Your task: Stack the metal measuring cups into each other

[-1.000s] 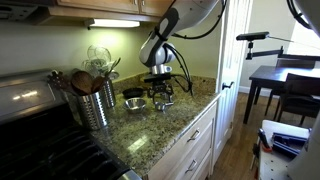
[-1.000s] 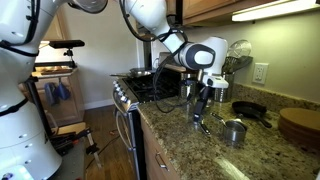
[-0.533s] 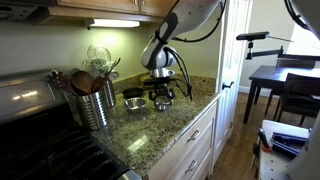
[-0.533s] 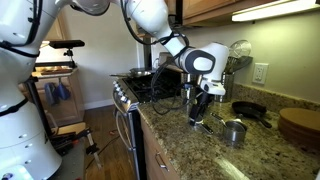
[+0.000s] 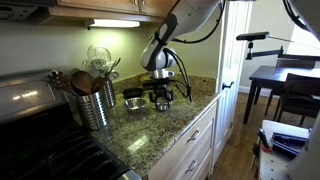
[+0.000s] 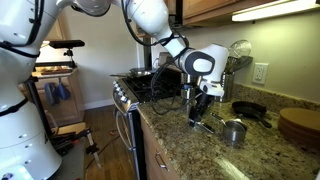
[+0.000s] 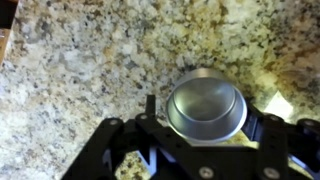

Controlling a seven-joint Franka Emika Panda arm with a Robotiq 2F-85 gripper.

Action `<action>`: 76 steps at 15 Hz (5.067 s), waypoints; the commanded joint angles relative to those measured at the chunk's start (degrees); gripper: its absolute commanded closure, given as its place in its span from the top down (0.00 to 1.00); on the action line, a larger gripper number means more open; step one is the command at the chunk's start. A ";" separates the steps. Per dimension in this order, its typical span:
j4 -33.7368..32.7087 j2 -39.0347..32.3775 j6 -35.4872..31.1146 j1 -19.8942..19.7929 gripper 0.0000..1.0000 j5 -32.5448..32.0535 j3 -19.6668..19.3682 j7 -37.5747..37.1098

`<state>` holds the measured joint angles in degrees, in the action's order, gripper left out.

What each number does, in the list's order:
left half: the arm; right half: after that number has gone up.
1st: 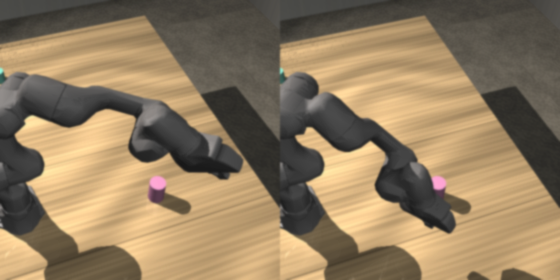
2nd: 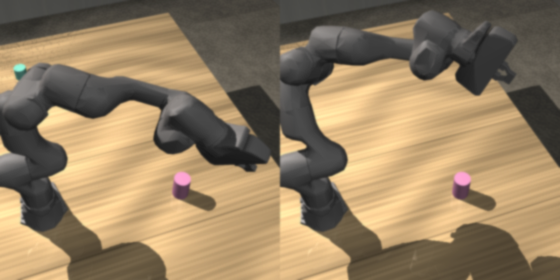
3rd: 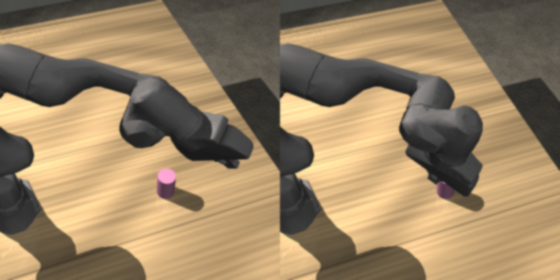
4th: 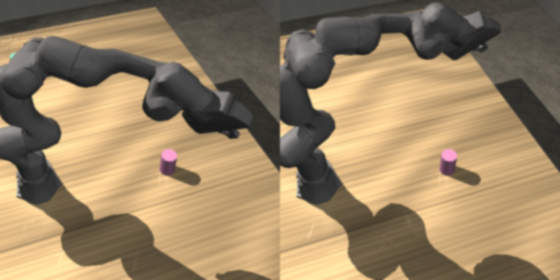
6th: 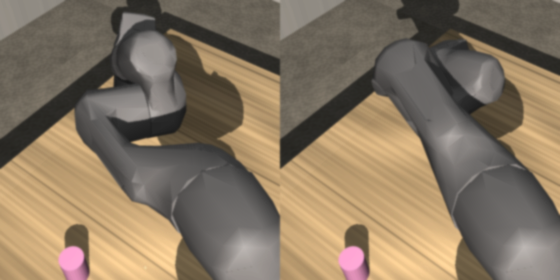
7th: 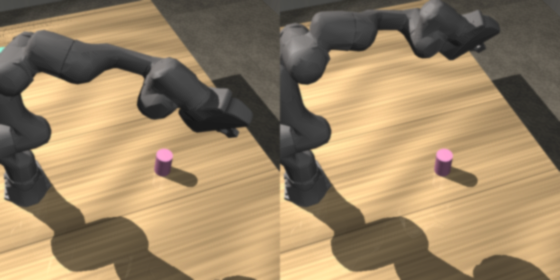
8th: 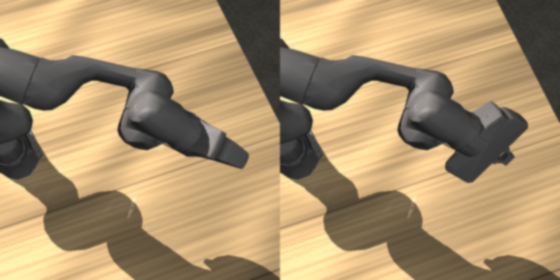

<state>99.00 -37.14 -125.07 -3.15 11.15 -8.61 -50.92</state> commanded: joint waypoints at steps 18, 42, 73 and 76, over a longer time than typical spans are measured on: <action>9.17 6.60 -6.96 -0.79 0.38 0.84 -3.99 -8.69; 12.78 18.74 -9.66 -0.79 0.38 -17.06 -8.61 -21.20; -8.18 -2.77 -16.06 -3.43 0.38 -14.81 -7.51 -9.54; -10.14 -4.67 -15.73 -3.85 0.38 -14.07 -7.22 -8.56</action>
<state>91.43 -40.04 -140.57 -5.80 -4.52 -16.48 -61.81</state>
